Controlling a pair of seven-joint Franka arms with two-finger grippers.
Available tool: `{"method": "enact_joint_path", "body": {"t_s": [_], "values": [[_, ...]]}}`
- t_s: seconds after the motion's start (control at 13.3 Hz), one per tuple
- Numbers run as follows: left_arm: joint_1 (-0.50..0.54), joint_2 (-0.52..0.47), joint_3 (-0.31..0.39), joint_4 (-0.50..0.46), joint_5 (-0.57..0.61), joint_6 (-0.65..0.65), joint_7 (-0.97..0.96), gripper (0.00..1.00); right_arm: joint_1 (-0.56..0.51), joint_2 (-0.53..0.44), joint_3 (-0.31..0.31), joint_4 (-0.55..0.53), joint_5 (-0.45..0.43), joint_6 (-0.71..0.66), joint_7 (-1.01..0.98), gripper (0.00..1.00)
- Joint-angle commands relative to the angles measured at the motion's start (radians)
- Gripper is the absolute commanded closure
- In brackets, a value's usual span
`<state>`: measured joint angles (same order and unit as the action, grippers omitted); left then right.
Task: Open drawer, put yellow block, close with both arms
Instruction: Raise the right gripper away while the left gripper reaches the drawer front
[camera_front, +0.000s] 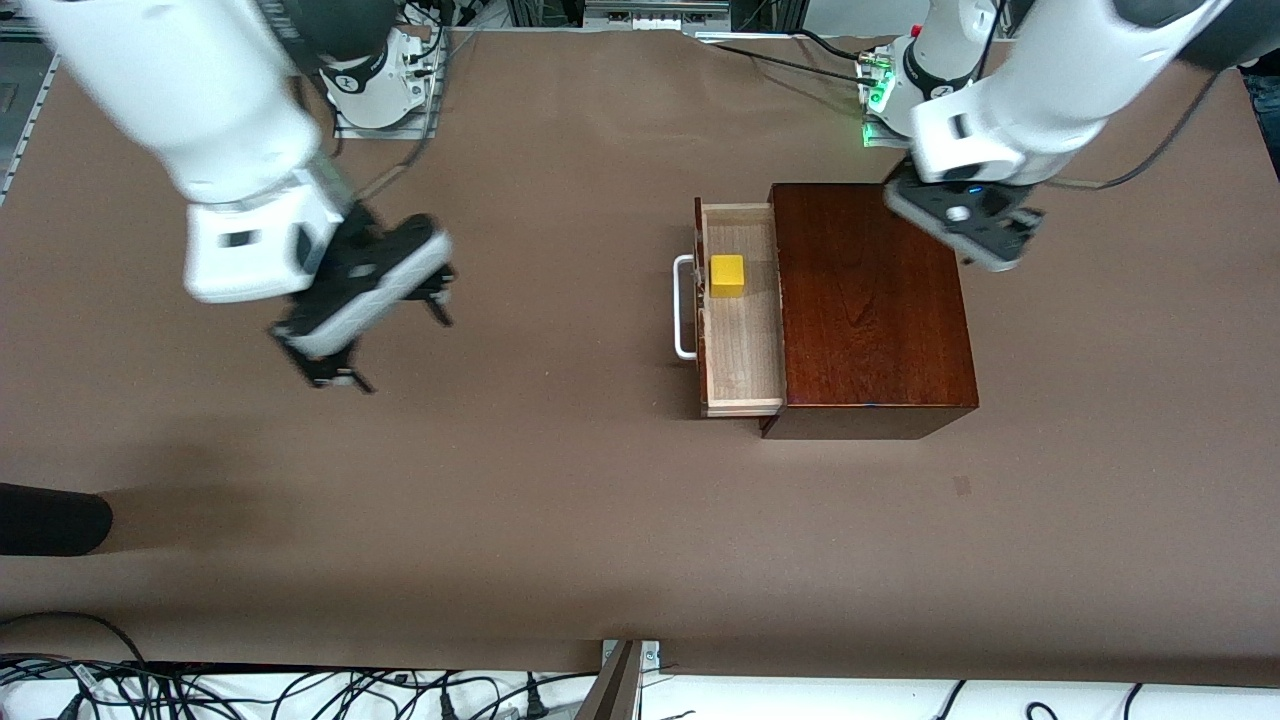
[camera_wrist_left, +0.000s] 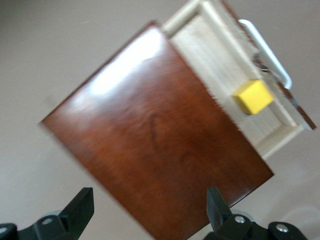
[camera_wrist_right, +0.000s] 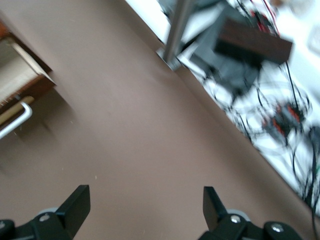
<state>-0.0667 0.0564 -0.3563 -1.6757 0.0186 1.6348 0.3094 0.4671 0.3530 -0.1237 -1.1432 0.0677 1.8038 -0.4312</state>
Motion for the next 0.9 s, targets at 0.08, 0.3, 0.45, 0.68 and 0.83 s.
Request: {"method": "enact_joint_path", "body": {"t_s": [0.08,0.3,0.45,0.68,0.83], "values": [[0.004,0.231,-0.194,0.156,-0.017,0.117,0.193,0.0,-0.131,-0.294,0.013,-0.378,0.02,-0.03,0.083,0.0],[-0.048,0.446,-0.265,0.316,-0.023,0.12,0.365,0.0,-0.22,-0.335,0.013,-0.432,0.012,-0.113,0.205,0.0],[-0.1,0.467,-0.265,0.303,-0.014,0.138,0.396,0.0,-0.226,-0.336,0.003,-0.435,-0.003,-0.171,0.308,0.0],[-0.185,0.581,-0.26,0.303,0.141,0.223,0.407,0.0,-0.226,-0.333,-0.002,-0.437,-0.032,-0.195,0.387,0.0],[-0.263,0.629,-0.257,0.306,0.245,0.282,0.39,0.0,-0.226,-0.328,-0.001,-0.425,-0.06,-0.186,0.385,0.0]]}}
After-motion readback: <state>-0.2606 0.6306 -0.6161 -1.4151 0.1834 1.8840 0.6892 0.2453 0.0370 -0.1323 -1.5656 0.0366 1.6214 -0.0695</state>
